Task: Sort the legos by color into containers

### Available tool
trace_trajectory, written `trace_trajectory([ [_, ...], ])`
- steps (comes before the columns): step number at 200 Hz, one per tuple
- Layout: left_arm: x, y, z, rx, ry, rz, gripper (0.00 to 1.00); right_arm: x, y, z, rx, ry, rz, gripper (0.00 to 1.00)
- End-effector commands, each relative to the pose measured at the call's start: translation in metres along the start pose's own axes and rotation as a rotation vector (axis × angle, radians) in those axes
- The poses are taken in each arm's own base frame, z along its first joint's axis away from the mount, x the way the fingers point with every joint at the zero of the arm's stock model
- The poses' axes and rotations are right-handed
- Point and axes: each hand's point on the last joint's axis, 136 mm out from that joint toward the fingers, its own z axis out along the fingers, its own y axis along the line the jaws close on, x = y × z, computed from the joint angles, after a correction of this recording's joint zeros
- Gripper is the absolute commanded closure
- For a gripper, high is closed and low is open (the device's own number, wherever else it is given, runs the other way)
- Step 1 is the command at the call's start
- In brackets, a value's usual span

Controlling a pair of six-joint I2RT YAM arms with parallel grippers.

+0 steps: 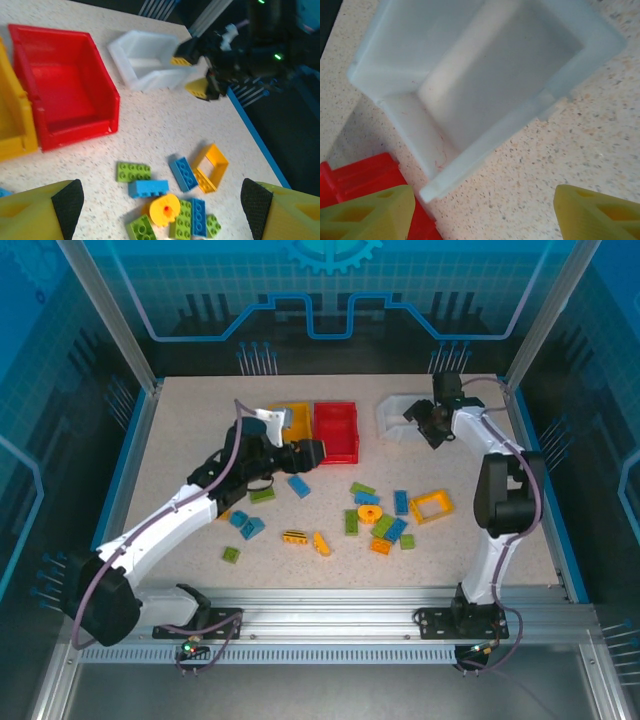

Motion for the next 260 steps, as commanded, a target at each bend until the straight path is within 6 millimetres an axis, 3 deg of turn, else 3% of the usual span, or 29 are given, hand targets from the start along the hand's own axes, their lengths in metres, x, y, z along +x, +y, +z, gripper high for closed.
trace_trajectory([
  [1, -0.006, -0.021, -0.013, 0.065, -0.058, -0.004, 0.14, -0.009, 0.001, 0.01, 0.006, 0.03, 0.079, 0.27],
  [39, 0.007, -0.015, -0.02, 0.036, -0.041, -0.004, 0.15, -0.011, -0.013, 0.029, 0.065, 0.044, 0.106, 0.42],
  [64, 0.011, -0.011, -0.023, 0.02, -0.033, -0.004, 0.15, -0.018, -0.017, 0.031, 0.108, 0.038, 0.054, 0.58],
  [81, 0.011, -0.01, -0.025, 0.017, -0.034, 0.002, 0.15, -0.023, -0.02, 0.027, 0.148, 0.031, -0.025, 0.7],
  [135, 0.015, -0.007, -0.025, -0.002, -0.016, 0.011, 0.15, -0.022, -0.017, 0.004, 0.219, 0.024, -0.431, 0.86],
  [172, 0.02, -0.008, -0.023, 0.007, 0.008, -0.002, 0.16, -0.007, -0.02, 0.0, 0.209, 0.06, -0.638, 0.88],
  [203, 0.025, -0.007, -0.018, 0.012, 0.036, -0.016, 0.16, 0.009, -0.002, 0.003, 0.119, 0.097, -0.745, 0.87],
  [260, 0.033, -0.009, -0.012, 0.015, 0.058, -0.018, 0.16, 0.02, 0.023, 0.017, 0.087, 0.143, -0.825, 0.87],
])
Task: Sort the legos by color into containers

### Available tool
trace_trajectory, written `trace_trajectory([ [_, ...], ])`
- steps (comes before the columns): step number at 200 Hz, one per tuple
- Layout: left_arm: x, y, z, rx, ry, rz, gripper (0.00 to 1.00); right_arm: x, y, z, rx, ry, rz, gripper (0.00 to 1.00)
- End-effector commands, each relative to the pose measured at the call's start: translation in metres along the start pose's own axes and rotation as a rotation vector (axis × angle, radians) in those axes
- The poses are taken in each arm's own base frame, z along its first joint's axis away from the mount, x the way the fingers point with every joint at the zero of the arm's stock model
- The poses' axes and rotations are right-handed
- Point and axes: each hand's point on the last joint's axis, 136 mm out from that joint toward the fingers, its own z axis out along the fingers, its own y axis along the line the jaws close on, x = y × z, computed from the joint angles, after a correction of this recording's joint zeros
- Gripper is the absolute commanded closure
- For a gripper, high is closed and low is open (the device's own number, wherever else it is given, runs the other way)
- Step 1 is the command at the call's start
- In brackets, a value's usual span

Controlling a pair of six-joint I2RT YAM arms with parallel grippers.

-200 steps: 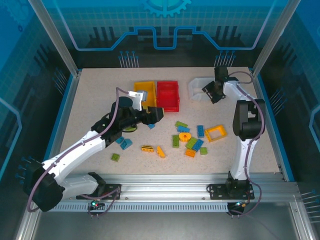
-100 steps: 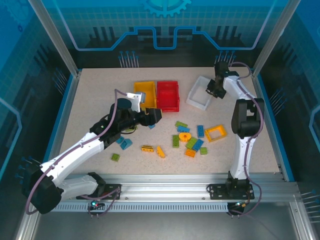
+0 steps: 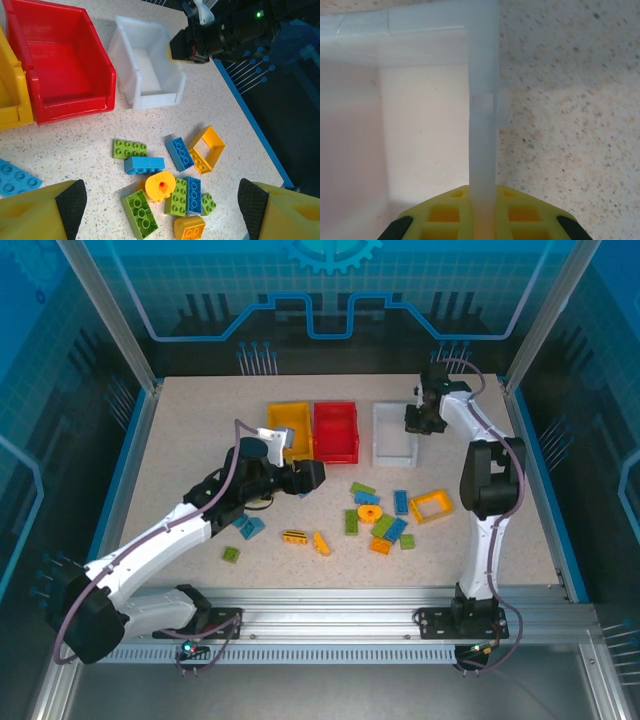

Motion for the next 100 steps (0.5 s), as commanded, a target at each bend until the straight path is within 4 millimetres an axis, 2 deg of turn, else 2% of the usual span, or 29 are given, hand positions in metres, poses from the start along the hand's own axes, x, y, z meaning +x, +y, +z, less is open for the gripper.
trace_trajectory([
  [1, 0.007, -0.004, 0.002, 0.018, 0.026, -0.009, 0.16, 0.0, 0.022, 0.006, -0.037, 0.029, -0.089, 0.87],
  [39, 0.01, -0.006, 0.006, 0.017, 0.038, -0.007, 0.16, -0.007, 0.032, 0.011, -0.042, 0.03, -0.1, 0.86],
  [71, 0.01, -0.008, 0.006, 0.018, 0.039, -0.002, 0.17, -0.008, 0.029, 0.013, -0.033, 0.038, -0.091, 0.85],
  [84, 0.01, -0.009, 0.006, 0.021, 0.038, 0.001, 0.17, -0.009, 0.028, 0.012, -0.033, 0.035, -0.088, 0.81],
  [100, 0.011, -0.011, 0.007, 0.02, 0.042, 0.004, 0.17, -0.011, 0.026, 0.009, -0.033, 0.03, -0.071, 0.7],
])
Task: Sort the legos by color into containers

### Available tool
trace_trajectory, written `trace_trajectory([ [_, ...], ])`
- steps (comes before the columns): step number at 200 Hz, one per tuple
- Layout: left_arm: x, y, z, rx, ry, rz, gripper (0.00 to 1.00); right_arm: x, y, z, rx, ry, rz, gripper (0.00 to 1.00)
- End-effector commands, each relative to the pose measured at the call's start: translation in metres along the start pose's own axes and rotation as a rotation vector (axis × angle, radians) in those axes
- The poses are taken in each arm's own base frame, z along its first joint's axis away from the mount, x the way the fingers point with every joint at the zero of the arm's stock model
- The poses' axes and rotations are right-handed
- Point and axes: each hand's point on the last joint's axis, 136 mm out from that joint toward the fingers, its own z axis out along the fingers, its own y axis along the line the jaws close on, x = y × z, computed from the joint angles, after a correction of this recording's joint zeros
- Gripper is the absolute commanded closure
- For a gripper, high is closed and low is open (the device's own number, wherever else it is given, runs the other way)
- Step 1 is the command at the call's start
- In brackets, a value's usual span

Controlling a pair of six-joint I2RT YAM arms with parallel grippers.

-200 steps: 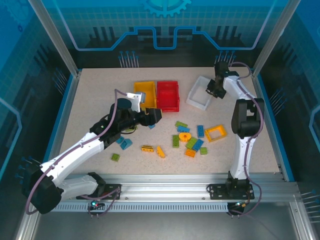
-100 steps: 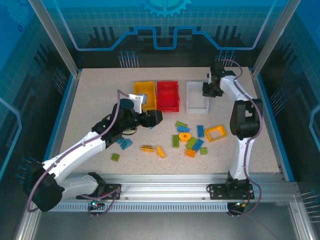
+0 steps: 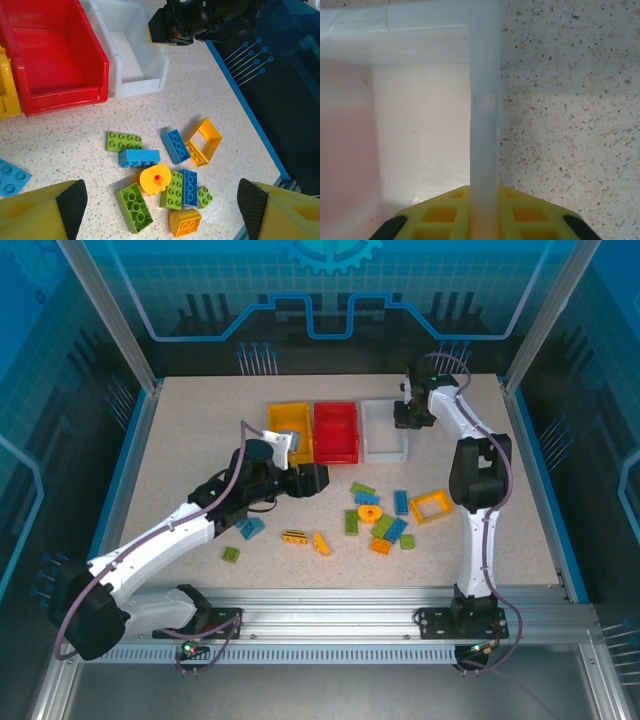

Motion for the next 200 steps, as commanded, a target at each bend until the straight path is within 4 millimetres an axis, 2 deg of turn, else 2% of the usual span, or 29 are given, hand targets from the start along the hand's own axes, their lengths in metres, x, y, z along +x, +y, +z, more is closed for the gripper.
trace_trajectory([
  [1, 0.001, -0.006, 0.001, 0.01, 0.01, 0.004, 0.17, -0.003, 0.002, -0.005, -0.011, 0.006, 0.001, 0.69],
  [16, 0.0, -0.008, 0.001, 0.009, 0.013, 0.008, 0.17, -0.005, -0.002, -0.015, -0.006, -0.011, 0.026, 0.58],
  [30, 0.0, -0.012, 0.001, 0.012, 0.013, 0.014, 0.16, -0.01, -0.005, -0.036, 0.003, -0.06, 0.047, 0.52],
  [48, 0.001, -0.019, 0.001, 0.027, 0.021, 0.025, 0.16, -0.013, -0.011, -0.075, 0.022, -0.137, 0.094, 0.49],
  [59, 0.004, -0.026, 0.002, 0.041, 0.031, 0.035, 0.16, -0.007, -0.018, -0.098, 0.051, -0.176, 0.152, 0.48],
  [75, 0.01, -0.04, 0.006, 0.069, 0.045, 0.054, 0.17, 0.019, -0.028, -0.128, 0.086, -0.216, 0.273, 0.48],
  [87, 0.019, -0.052, 0.01, 0.099, 0.061, 0.07, 0.17, 0.054, -0.041, -0.142, 0.125, -0.219, 0.399, 0.5],
  [100, 0.032, -0.066, 0.016, 0.127, 0.085, 0.09, 0.17, 0.094, -0.048, -0.148, 0.11, -0.217, 0.514, 0.52],
  [122, 0.057, -0.092, 0.025, 0.184, 0.128, 0.125, 0.18, 0.158, -0.06, -0.146, 0.07, -0.187, 0.672, 0.56],
  [144, 0.079, -0.114, 0.032, 0.217, 0.157, 0.158, 0.19, 0.195, -0.062, -0.134, -0.017, -0.169, 0.774, 0.55],
  [149, 0.085, -0.119, 0.033, 0.222, 0.159, 0.166, 0.19, 0.206, -0.063, -0.126, -0.025, -0.149, 0.794, 0.55],
  [172, 0.099, -0.132, 0.037, 0.238, 0.16, 0.175, 0.19, 0.229, -0.064, -0.103, -0.044, -0.089, 0.855, 0.56],
  [200, 0.106, -0.137, 0.042, 0.236, 0.166, 0.179, 0.2, 0.243, -0.065, -0.081, -0.062, -0.047, 0.914, 0.57],
])
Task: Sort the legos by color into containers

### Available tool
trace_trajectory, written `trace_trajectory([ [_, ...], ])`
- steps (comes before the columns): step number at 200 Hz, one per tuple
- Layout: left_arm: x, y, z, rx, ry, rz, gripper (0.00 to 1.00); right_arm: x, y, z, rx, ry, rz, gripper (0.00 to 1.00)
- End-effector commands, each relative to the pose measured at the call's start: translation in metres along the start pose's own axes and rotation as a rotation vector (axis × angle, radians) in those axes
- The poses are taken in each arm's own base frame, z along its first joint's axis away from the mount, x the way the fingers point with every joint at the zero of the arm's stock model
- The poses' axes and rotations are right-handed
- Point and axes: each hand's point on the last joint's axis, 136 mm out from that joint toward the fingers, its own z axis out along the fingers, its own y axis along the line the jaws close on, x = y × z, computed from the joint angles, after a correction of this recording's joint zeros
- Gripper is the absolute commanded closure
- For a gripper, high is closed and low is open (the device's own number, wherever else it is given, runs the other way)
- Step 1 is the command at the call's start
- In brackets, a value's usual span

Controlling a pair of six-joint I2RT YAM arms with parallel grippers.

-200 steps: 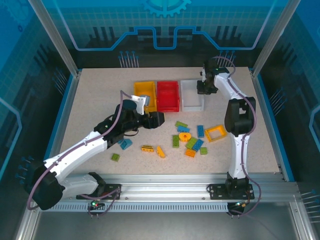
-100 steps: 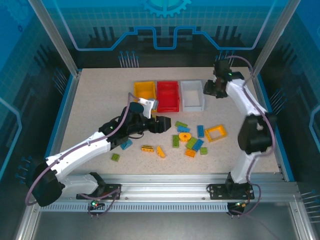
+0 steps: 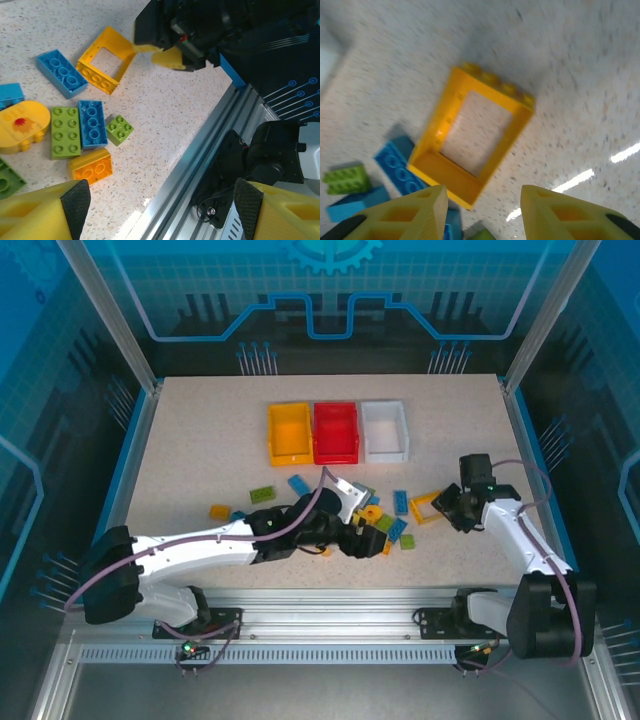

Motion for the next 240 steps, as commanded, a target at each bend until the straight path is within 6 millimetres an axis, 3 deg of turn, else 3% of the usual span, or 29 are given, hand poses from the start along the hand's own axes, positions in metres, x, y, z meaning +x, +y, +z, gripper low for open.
trace_trajectory([
  [1, -0.025, -0.012, 0.001, 0.011, -0.087, -0.012, 0.2, -0.004, 0.011, 0.012, -0.08, 0.011, 0.093, 0.57],
  [61, -0.023, -0.013, 0.007, 0.01, -0.071, -0.007, 0.2, 0.002, 0.002, 0.04, -0.046, 0.064, 0.144, 0.68],
  [161, -0.028, -0.012, 0.002, -0.002, -0.086, 0.01, 0.2, -0.004, -0.005, 0.044, 0.002, 0.039, 0.154, 0.82],
  [185, -0.031, -0.011, 0.0, -0.013, -0.093, 0.018, 0.2, -0.011, -0.003, 0.037, 0.007, 0.005, 0.132, 0.91],
  [200, -0.036, -0.011, -0.004, -0.028, -0.108, 0.021, 0.2, -0.024, 0.009, 0.023, -0.006, -0.052, 0.067, 1.0],
  [209, -0.042, -0.007, -0.009, -0.05, -0.122, 0.02, 0.2, -0.034, 0.023, 0.009, -0.014, -0.111, -0.02, 1.0],
  [240, -0.078, 0.025, -0.042, -0.172, -0.2, -0.062, 0.19, -0.062, 0.104, -0.052, -0.041, -0.321, -0.41, 1.0],
])
